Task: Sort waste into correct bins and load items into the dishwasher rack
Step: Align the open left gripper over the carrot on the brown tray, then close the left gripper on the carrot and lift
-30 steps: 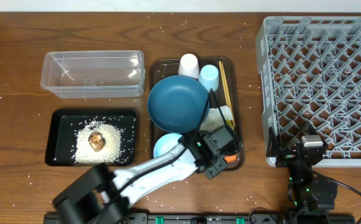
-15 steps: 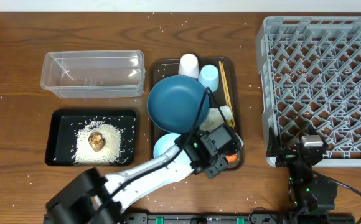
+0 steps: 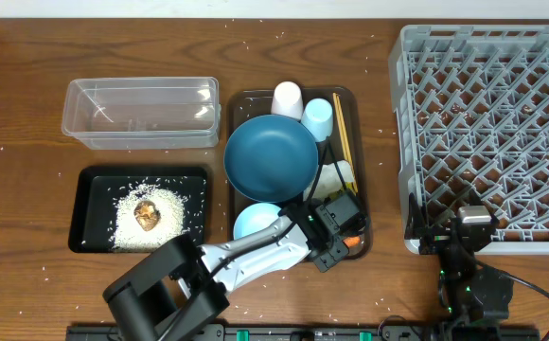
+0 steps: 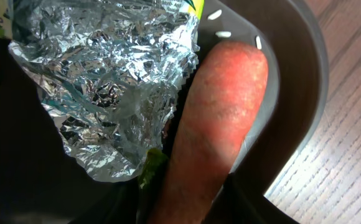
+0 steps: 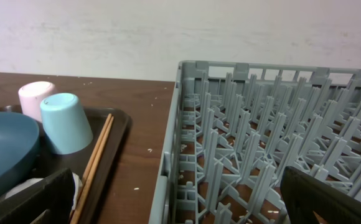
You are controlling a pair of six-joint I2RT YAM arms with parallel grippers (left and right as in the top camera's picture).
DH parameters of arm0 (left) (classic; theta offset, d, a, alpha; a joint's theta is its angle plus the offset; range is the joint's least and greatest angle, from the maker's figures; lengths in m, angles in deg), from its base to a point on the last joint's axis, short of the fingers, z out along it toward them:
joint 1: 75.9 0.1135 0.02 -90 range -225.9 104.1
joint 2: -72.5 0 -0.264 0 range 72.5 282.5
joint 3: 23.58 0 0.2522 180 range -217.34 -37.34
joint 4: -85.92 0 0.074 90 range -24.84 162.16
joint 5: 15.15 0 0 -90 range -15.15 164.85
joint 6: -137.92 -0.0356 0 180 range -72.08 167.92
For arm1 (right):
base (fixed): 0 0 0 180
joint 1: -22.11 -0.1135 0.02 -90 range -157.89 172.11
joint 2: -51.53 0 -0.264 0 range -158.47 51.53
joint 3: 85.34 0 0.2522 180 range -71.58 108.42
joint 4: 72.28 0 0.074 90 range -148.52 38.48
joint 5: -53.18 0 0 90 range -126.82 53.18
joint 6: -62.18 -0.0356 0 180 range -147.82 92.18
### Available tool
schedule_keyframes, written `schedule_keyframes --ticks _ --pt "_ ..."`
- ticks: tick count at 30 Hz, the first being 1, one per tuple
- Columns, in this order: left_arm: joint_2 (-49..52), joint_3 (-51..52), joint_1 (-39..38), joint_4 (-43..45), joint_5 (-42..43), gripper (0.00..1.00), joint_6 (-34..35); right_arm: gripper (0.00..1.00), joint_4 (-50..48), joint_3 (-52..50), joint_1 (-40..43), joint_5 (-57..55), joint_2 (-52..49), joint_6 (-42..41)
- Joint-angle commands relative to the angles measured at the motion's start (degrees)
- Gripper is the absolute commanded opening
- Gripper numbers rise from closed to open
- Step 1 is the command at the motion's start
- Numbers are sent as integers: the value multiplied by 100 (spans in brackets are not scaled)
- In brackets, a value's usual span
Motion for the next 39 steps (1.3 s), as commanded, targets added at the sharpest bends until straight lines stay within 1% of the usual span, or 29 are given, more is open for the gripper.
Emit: schedule_keyframes --ticks 1,9,10,12,20,31,39 --pt "184 39 -7 17 -15 46 4 99 24 -7 48 7 15 9" --pt "361 39 -7 31 -13 45 7 99 24 -7 46 7 15 9" --pt "358 39 -7 31 -13 41 4 99 24 -7 48 7 15 9" --pt "356 37 -7 28 -13 37 7 99 24 -7 48 7 15 9" --pt "229 37 -7 -42 -7 25 66 99 24 -7 48 7 15 9" --pt "-691 37 -7 -254 -9 25 142 99 24 -7 48 7 15 9" --pt "-1049 37 -7 -365 -7 25 310 99 24 -7 48 7 15 9"
